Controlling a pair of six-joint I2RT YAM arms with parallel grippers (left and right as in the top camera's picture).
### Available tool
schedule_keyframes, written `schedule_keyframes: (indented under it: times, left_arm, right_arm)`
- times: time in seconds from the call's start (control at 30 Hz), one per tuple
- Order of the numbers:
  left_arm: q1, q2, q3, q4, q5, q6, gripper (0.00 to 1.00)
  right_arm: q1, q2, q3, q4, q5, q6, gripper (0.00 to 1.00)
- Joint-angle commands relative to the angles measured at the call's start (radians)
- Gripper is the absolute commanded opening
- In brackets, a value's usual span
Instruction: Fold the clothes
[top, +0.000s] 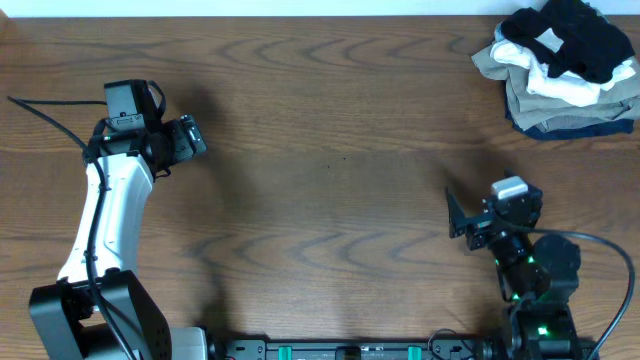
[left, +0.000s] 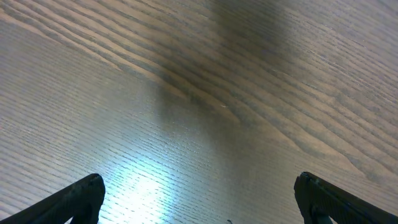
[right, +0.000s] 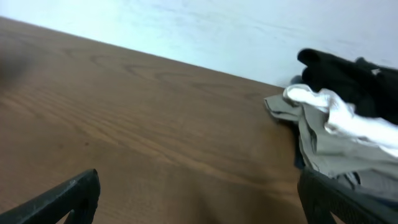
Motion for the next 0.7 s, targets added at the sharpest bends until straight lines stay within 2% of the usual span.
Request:
schedule_keyframes:
  times: [0.0,0.47,0.67]
  left_arm:
    - [0.005,0.007,-0.008,0.000,-0.002,-0.013,0.98]
    - [0.005,0.007,-0.008,0.000,-0.002,-0.013,0.98]
    - [0.005,0.007,-0.008,0.000,-0.002,-0.013,0.98]
  right_arm:
    - [-0.010,-0.053,-0.063,0.004,0.036,0.041,0.99]
    - [-0.010,-0.298,-0.225,0.011,0.065,0.043,0.99]
    - [-0.009,-0.379,-0.226,-0.071,0.101,0.053,0.99]
